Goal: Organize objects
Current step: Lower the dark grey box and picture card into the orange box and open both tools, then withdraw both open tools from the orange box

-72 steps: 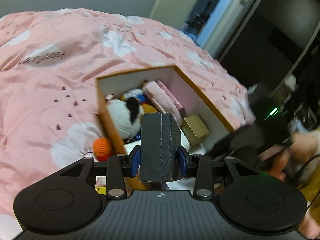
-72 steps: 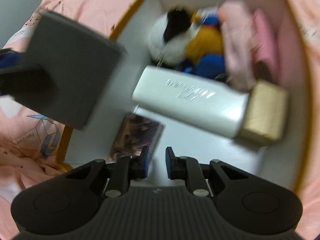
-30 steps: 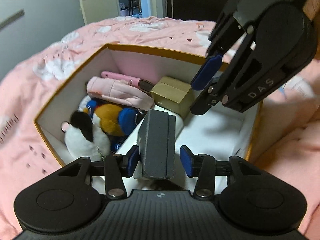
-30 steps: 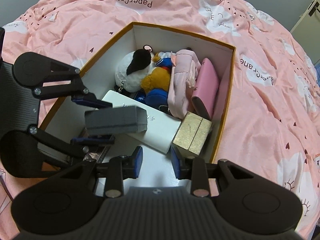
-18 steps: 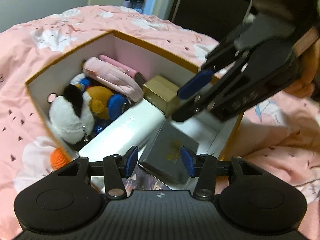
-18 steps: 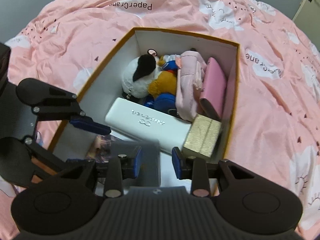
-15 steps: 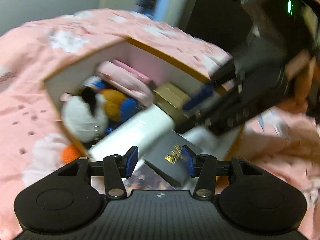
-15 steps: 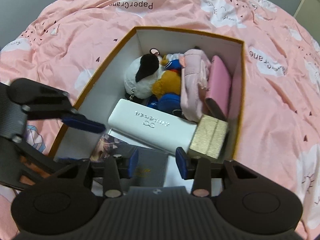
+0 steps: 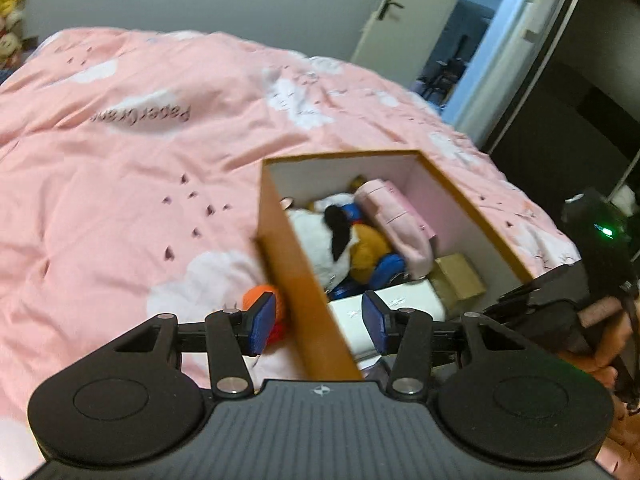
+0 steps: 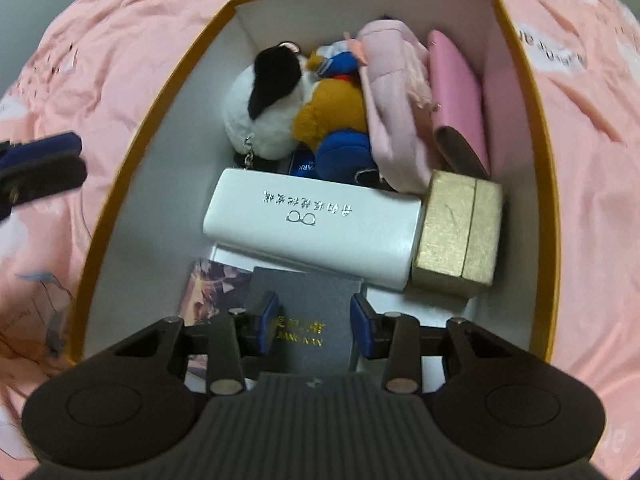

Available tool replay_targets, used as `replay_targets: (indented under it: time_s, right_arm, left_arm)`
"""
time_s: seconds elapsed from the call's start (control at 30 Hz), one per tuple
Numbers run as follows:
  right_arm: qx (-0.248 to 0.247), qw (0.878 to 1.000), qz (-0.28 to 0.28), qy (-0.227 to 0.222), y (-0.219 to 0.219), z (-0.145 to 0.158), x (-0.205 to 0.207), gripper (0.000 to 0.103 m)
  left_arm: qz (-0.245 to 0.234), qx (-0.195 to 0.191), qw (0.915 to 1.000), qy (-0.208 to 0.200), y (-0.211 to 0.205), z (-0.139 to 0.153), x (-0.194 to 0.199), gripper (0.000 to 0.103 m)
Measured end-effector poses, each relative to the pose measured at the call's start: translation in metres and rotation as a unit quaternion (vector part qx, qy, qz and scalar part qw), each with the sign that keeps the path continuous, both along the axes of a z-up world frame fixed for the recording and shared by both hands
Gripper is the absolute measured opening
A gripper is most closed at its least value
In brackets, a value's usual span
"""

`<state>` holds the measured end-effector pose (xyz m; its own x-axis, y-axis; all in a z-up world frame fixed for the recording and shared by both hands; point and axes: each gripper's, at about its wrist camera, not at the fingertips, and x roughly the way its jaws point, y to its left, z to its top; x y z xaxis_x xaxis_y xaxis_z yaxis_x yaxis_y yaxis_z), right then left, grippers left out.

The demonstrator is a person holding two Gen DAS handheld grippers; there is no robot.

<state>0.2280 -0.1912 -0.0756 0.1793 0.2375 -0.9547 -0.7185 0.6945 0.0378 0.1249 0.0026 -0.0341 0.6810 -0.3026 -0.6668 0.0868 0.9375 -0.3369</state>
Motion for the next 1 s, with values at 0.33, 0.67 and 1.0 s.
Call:
replay_targets:
  time_s: [0.33, 0.67, 1.0]
  right_arm:
    - [0.033, 0.995, 0.072, -0.056, 0.038, 0.011, -0.005, 0.031]
    - [0.043, 0.997, 0.044, -0.051, 0.095, -0.009, 0.028, 0.033]
    - [0.061, 0.998, 0.003, 0.025, 0.088, -0.032, 0.048, 0.036]
  left_arm:
    - [0.062, -0.044, 0.9971, 0.011, 0.009, -0.012, -0.009, 0.054]
    - [0.129, -0.023, 0.9908, 0.036, 0.033, -0.018, -0.011, 0.054]
    - [0.138, -0.037, 0.9885, 0.049, 0.044, -0.023, -0.010, 0.054]
